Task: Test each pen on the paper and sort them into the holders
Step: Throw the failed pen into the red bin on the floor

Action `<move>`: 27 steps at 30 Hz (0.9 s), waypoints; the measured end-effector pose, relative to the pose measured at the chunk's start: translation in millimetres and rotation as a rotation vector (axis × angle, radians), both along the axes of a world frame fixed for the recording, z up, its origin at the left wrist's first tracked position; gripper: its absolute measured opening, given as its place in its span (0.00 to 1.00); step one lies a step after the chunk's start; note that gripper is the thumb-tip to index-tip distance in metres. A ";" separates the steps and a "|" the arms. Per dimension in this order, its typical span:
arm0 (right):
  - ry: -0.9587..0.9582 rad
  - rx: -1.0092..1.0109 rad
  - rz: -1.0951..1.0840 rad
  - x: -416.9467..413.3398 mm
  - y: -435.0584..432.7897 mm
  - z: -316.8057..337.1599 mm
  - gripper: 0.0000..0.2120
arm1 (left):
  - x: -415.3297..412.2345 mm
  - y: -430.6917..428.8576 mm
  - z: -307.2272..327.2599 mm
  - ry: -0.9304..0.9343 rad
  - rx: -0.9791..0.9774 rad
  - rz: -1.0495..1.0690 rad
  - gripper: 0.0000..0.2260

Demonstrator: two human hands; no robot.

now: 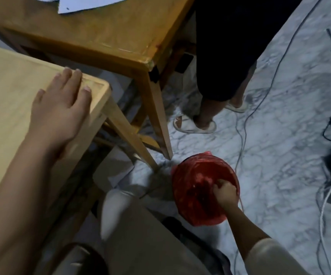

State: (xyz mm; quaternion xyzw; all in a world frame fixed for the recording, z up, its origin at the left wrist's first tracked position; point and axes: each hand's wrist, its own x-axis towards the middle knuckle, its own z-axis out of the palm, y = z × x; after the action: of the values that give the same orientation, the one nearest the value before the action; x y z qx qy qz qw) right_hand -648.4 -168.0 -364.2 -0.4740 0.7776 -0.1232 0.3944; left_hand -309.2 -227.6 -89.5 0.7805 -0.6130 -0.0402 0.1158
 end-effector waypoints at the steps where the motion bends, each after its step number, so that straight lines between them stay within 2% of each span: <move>1: -0.009 -0.003 -0.003 -0.3 -1.1 0.9 0.12 | 0.1 -0.3 -0.4 0.001 -0.002 0.002 0.24; 9: -0.042 -0.132 0.054 1.5 -23.1 31.2 0.13 | -4.3 -1.7 3.2 0.003 -0.007 0.033 0.23; 14: -0.085 -0.213 0.042 11.5 -49.3 80.6 0.18 | -5.1 1.5 6.7 0.051 -0.027 0.020 0.23; 19: -0.070 -0.417 0.140 35.2 -71.7 165.0 0.16 | -4.4 7.1 12.3 0.092 0.014 -0.014 0.24; 27: -0.028 -0.585 0.422 101.9 -77.9 300.3 0.21 | 21.1 57.5 66.1 0.094 -0.005 -0.006 0.24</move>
State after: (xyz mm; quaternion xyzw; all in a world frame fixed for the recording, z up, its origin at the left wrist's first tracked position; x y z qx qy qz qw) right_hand -546.6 -245.9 -63.8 -0.7152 0.5889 -0.2628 0.2695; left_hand -288.1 -170.1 -23.5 0.7755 -0.6095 -0.0758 0.1464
